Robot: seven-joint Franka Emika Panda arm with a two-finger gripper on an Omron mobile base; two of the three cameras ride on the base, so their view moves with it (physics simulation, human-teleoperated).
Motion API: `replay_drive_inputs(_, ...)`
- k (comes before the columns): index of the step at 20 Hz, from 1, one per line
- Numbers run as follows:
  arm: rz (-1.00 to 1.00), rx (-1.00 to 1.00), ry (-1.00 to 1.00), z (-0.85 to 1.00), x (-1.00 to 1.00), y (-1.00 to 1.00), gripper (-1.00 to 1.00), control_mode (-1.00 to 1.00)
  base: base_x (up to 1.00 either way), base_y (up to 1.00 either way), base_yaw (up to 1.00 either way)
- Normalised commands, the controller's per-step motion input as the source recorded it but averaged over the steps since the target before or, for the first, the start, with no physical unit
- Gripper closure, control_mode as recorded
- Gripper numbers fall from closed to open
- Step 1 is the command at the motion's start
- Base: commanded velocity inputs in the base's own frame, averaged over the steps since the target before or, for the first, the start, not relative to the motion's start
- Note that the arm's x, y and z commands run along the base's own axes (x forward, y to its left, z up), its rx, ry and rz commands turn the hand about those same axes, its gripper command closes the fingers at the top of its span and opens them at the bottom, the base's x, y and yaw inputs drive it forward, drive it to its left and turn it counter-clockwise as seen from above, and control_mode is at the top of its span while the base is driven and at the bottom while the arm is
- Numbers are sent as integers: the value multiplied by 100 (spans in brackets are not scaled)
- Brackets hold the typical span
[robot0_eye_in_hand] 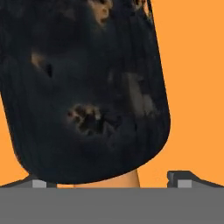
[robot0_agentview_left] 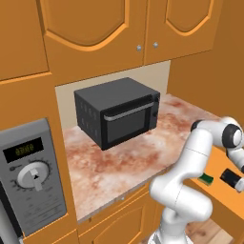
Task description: Restock the sink supplies by placing the sponge and soap dispenser on the counter and next to the sink. Make sure the soap dispenser is upright.
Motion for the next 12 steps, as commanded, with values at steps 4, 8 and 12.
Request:
replay_drive_inputs(4, 3, 0, 0, -31, 0, -18, -100, -100, 0, 0, 0)
replay_drive_inputs(8, 4, 0, -1, -29, 0, 0, -100, -100, 0, 0, 0)
replay_drive_inputs(12, 3, 0, -1, -34, 0, 0, 100, -100, 0, 0, 0)
